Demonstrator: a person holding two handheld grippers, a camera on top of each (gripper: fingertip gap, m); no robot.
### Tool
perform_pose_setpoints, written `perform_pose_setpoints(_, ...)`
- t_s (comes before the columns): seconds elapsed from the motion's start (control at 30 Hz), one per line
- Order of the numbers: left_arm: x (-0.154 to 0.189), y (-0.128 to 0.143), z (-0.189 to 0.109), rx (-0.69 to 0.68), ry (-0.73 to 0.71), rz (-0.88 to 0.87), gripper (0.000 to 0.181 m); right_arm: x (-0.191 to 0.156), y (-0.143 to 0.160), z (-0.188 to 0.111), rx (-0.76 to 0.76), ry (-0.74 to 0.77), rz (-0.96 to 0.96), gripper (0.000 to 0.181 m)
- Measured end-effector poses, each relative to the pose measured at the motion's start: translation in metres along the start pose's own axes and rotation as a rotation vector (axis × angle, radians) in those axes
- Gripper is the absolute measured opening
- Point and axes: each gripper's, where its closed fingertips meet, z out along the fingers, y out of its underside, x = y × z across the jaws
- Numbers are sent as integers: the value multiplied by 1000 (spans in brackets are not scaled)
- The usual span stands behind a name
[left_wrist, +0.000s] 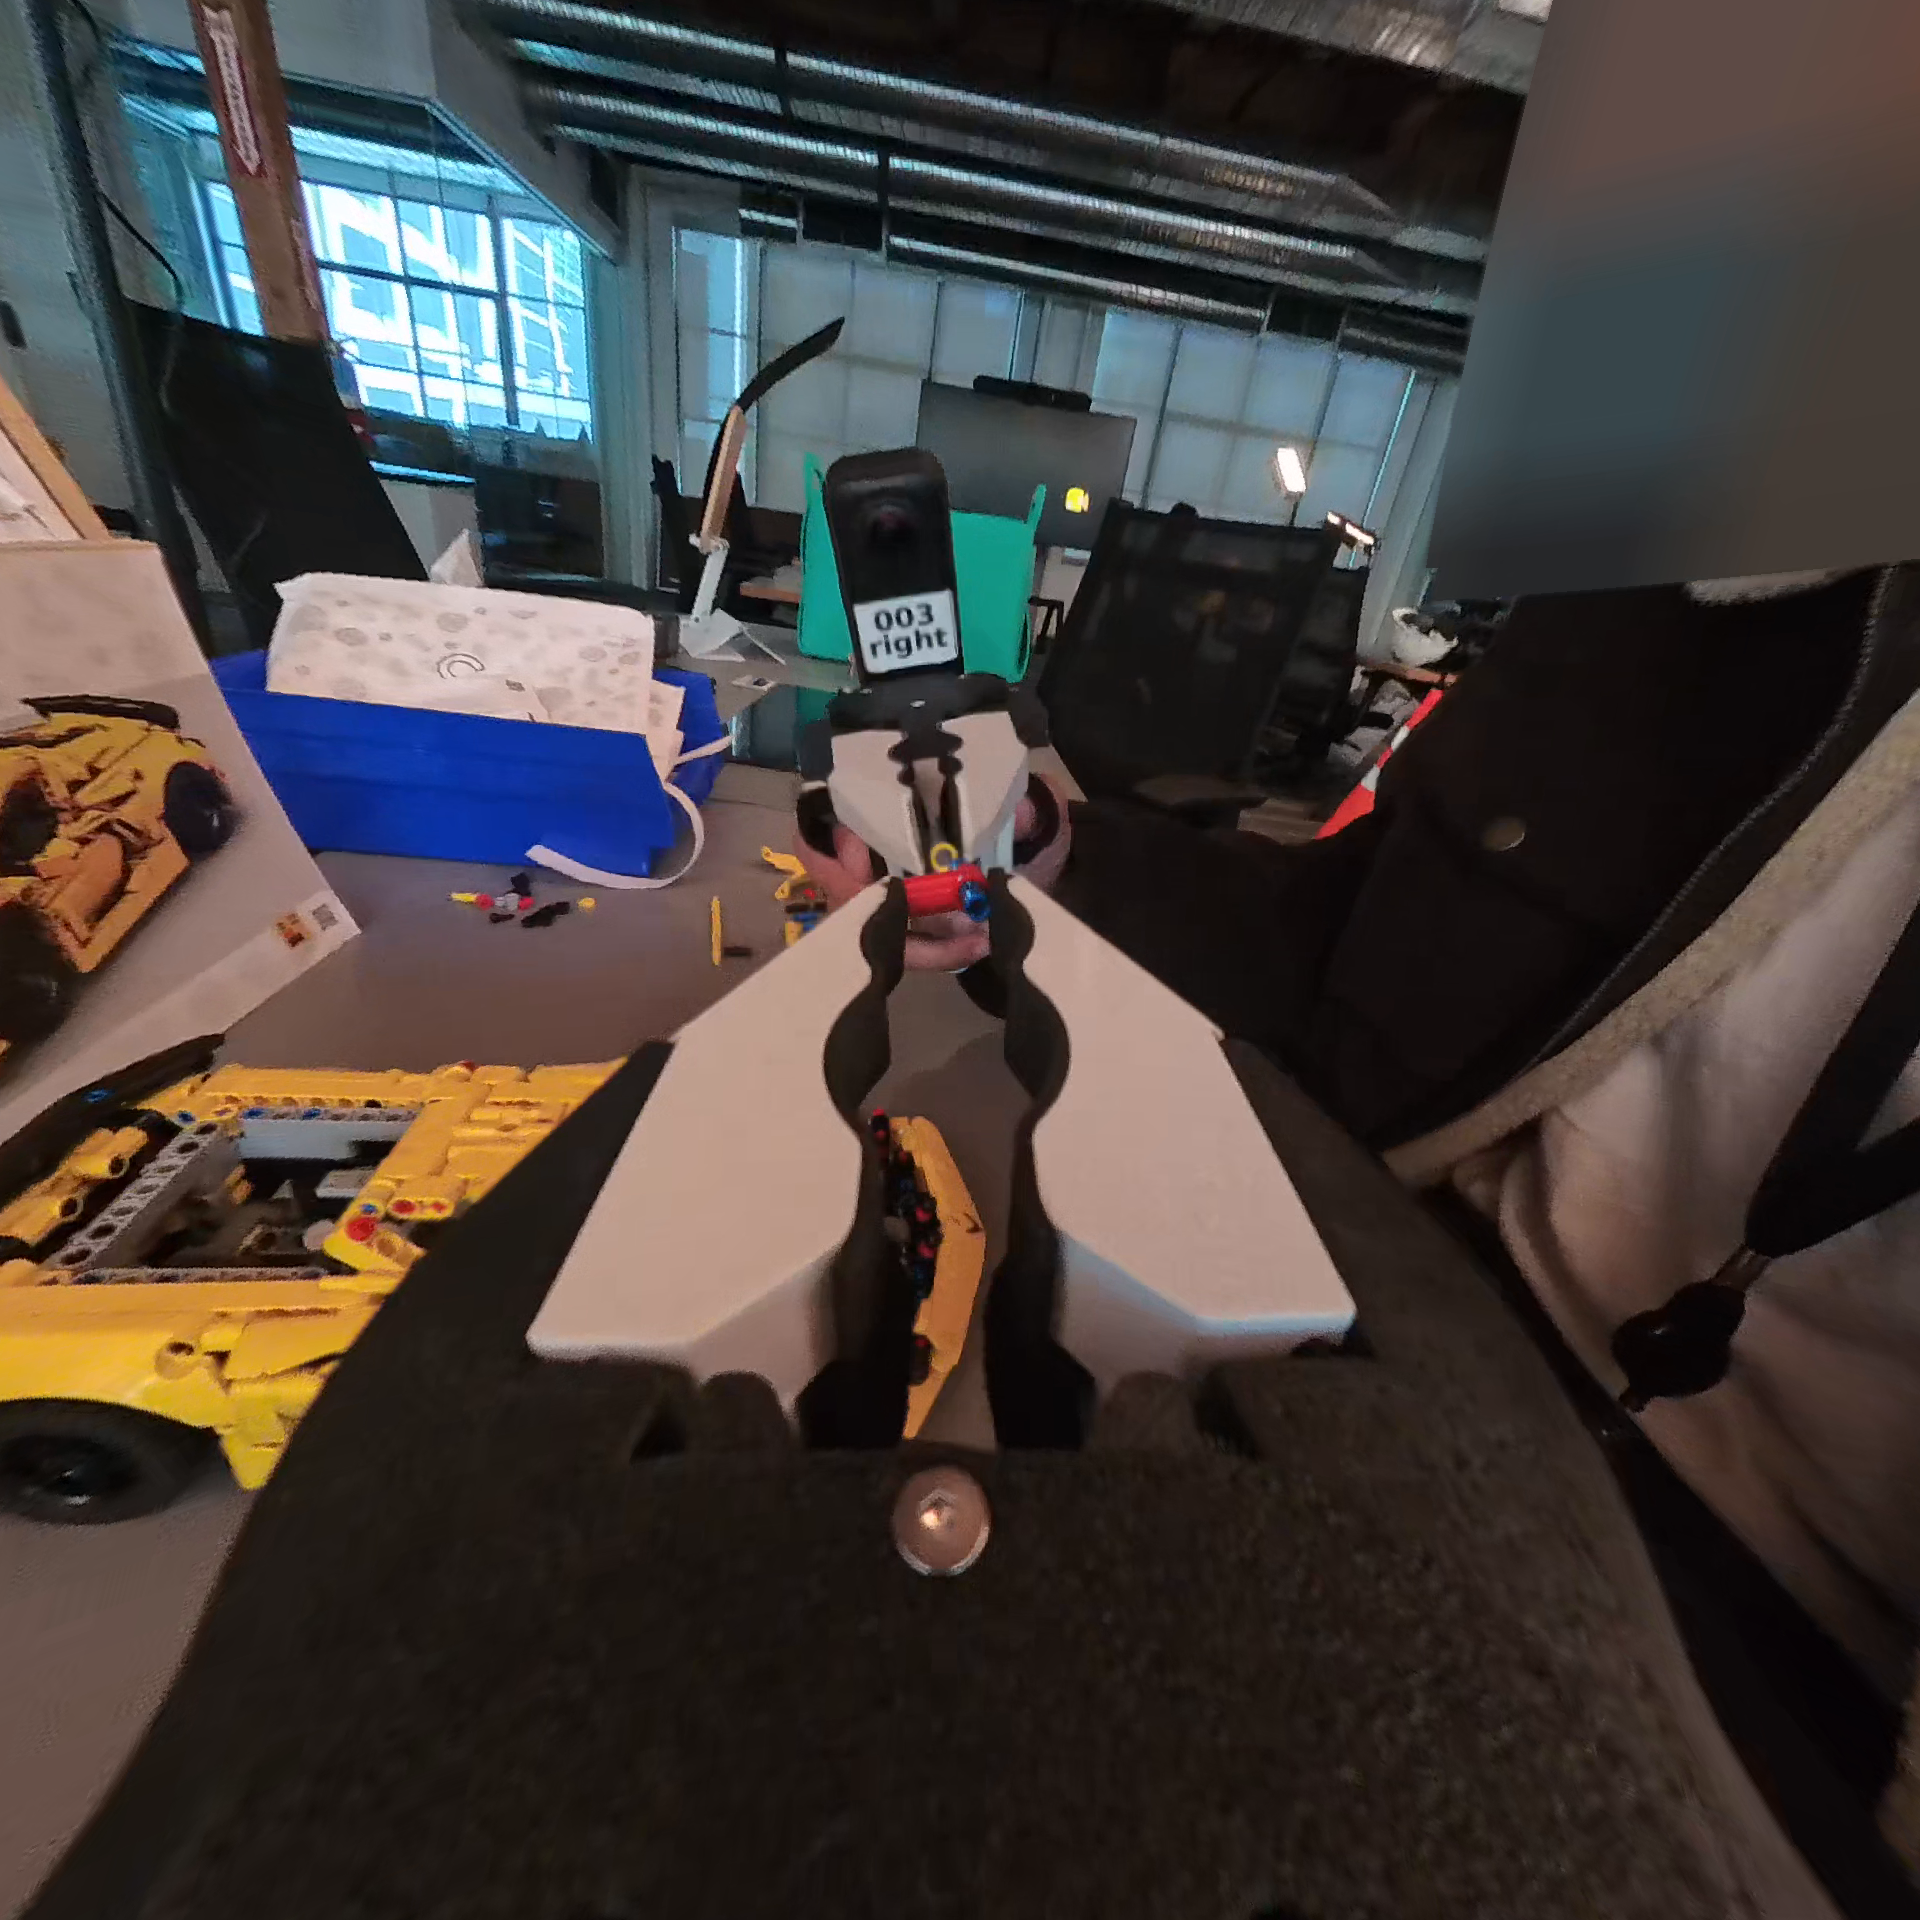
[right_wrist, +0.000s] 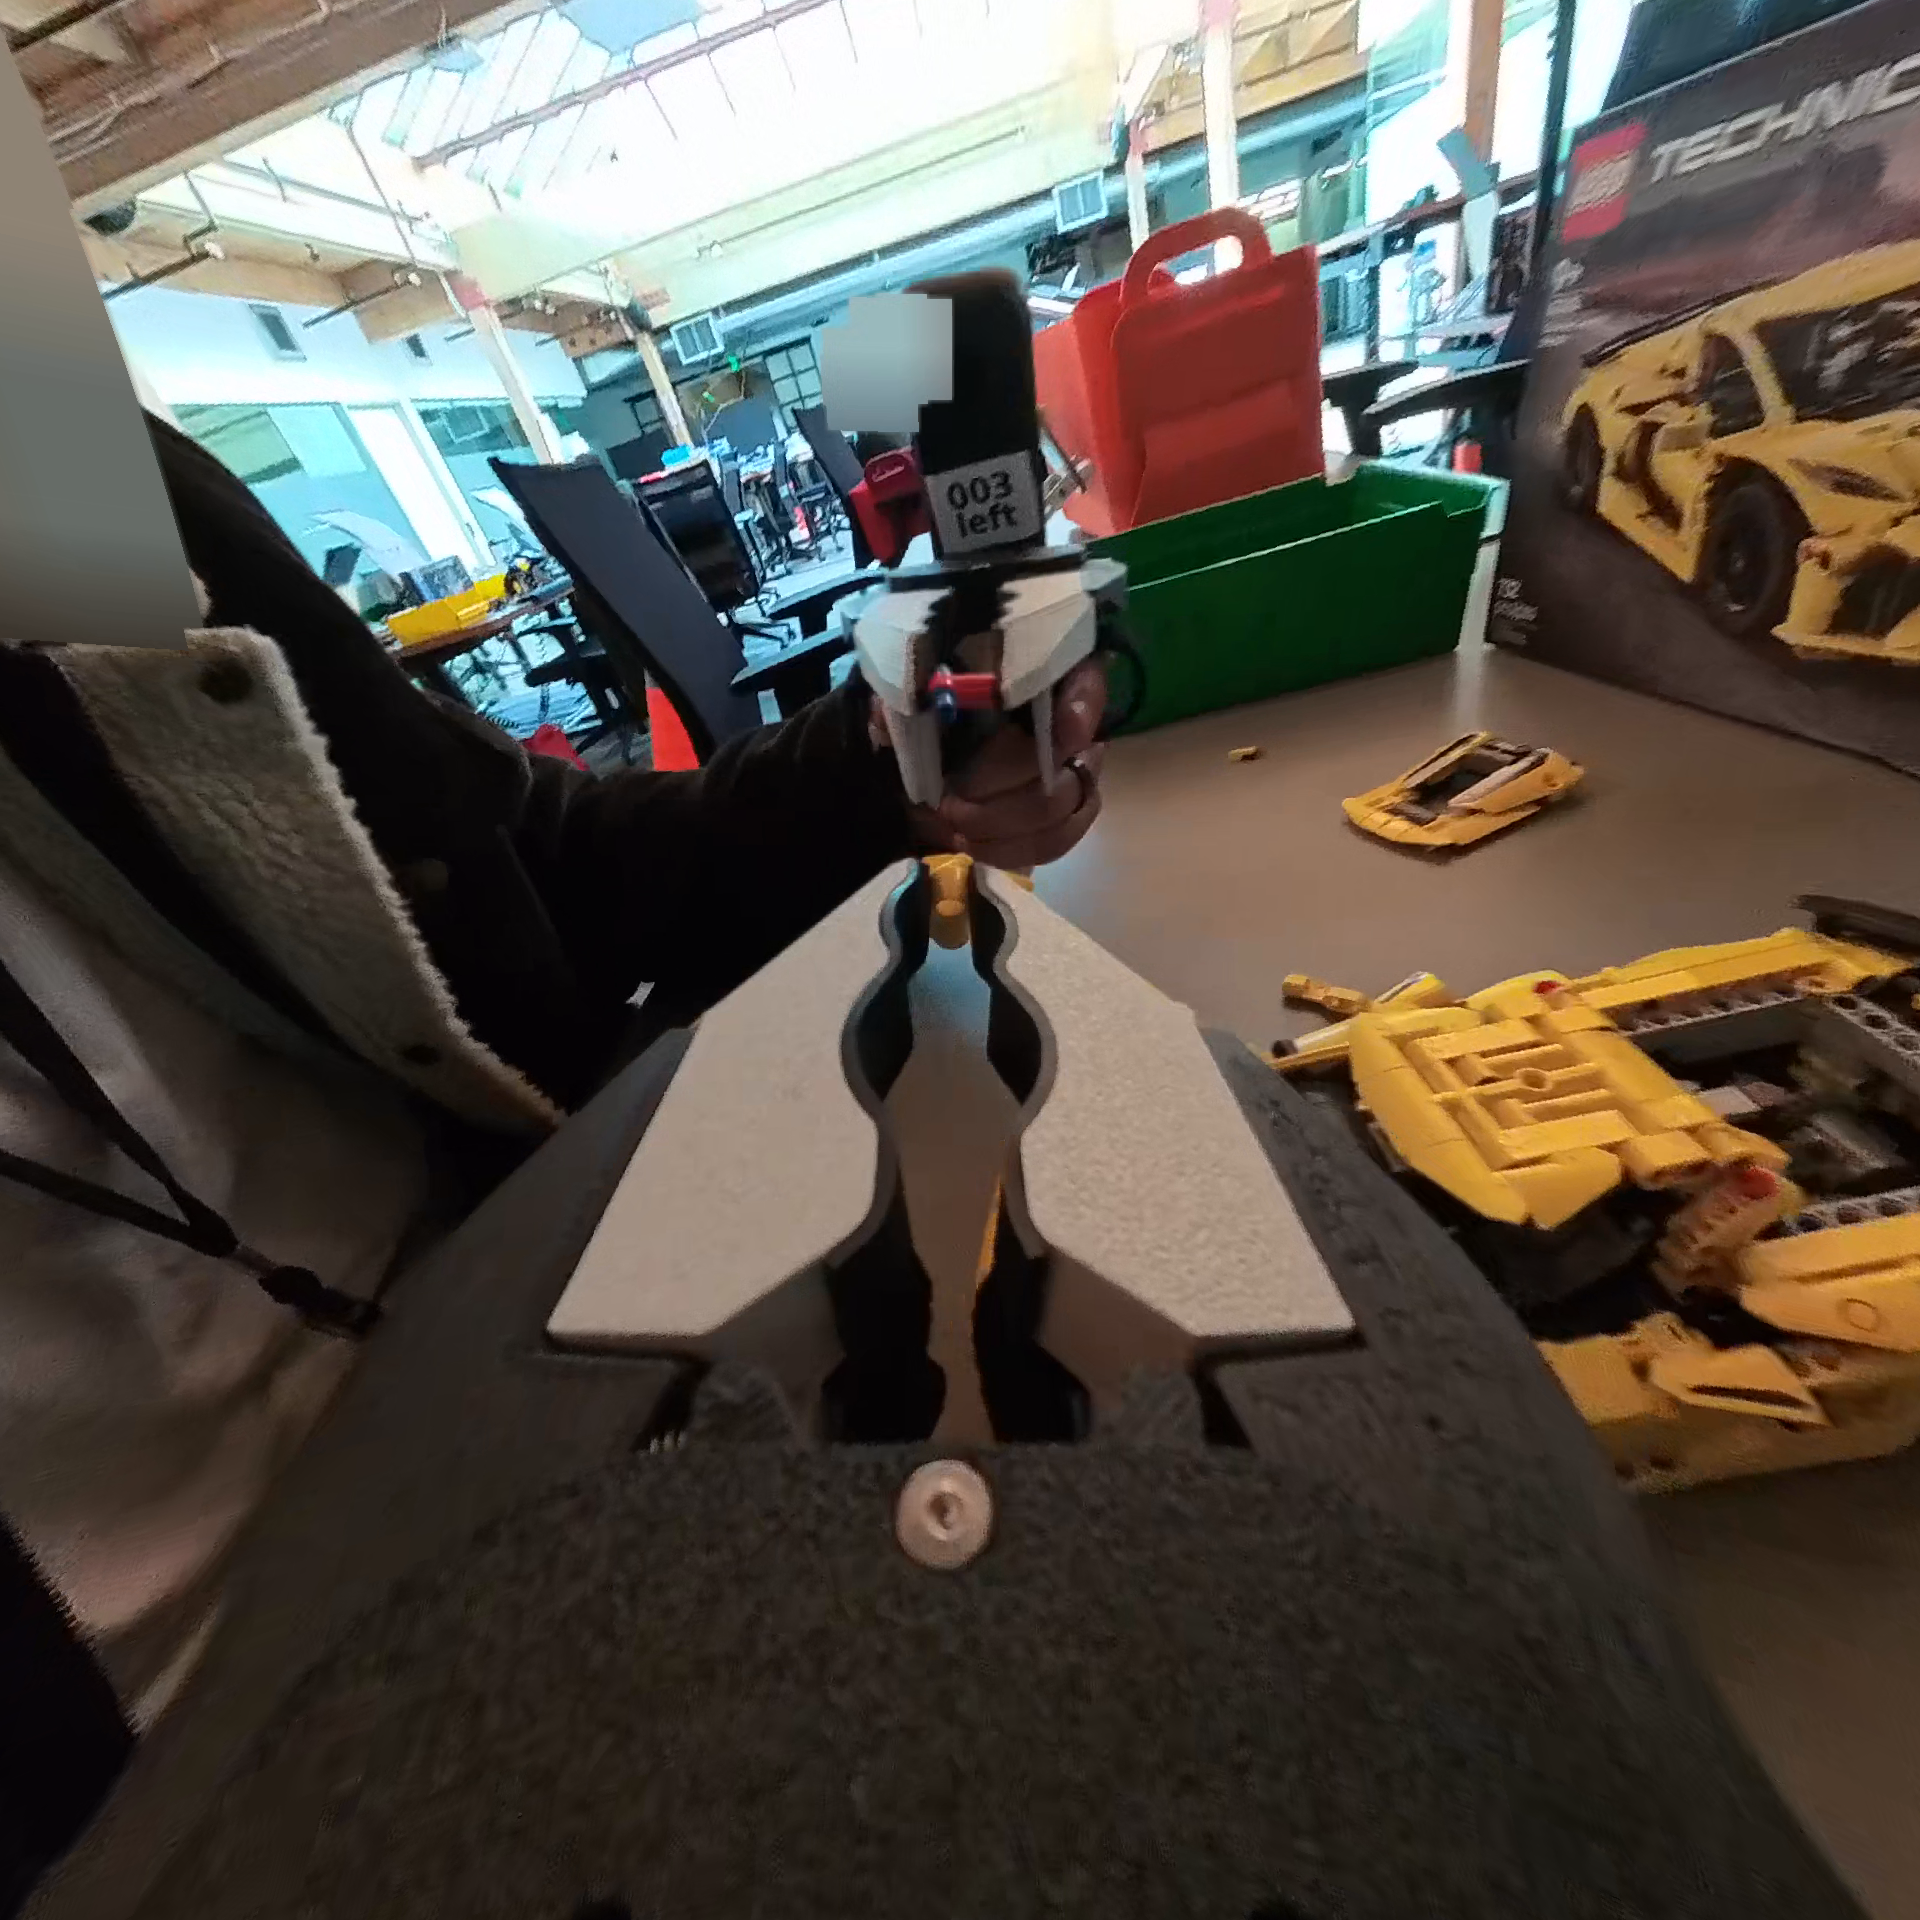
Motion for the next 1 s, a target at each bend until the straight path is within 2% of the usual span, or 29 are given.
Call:
perform_pose_setpoints(0.1, 3, 1, 2, 5, 15, -5, 15, -12, 18, 12, -100, -52, 2, 7)
perform_pose_setpoints(0.2, 4, 2, 2, 5, 24, -14, 15, -26, 72, 29, -380, -99, -85, 7)
perform_pose_setpoints(0.3, 5, 4, 4, -1, 40, -26, 15, -22, 129, 42, -651, -42, -224, 7)
perform_pose_setpoints(0.4, 7, 12, 8, -34, 44, -7, 15, -18, 153, 43, -761, -27, -227, 7)
perform_pose_setpoints(0.47, 8, 16, 11, -55, 40, 16, 15, -17, 146, 44, -712, -26, -217, 8)
perform_pose_setpoints(0.53, 7, 18, 13, -64, 26, 56, 15, -17, 130, 44, -627, -28, -183, 18)
perform_pose_setpoints(0.63, 9, 20, 14, -85, 16, 102, 15, -17, 62, 36, -315, -50, -70, 20)
perform_pose_setpoints(0.7, 9, 21, 14, -94, 22, 68, 15, -3, 24, 22, -137, 30, -60, 32)
perform_pose_setpoints(0.83, 0, 32, 14, -147, 15, -69, 16, 13, 18, 15, -152, 288, -378, 22)
perform_pose_setpoints(1.0, -17, 57, 14, -269, -53, -176, 15, 26, 29, 20, -253, 455, -587, 16)
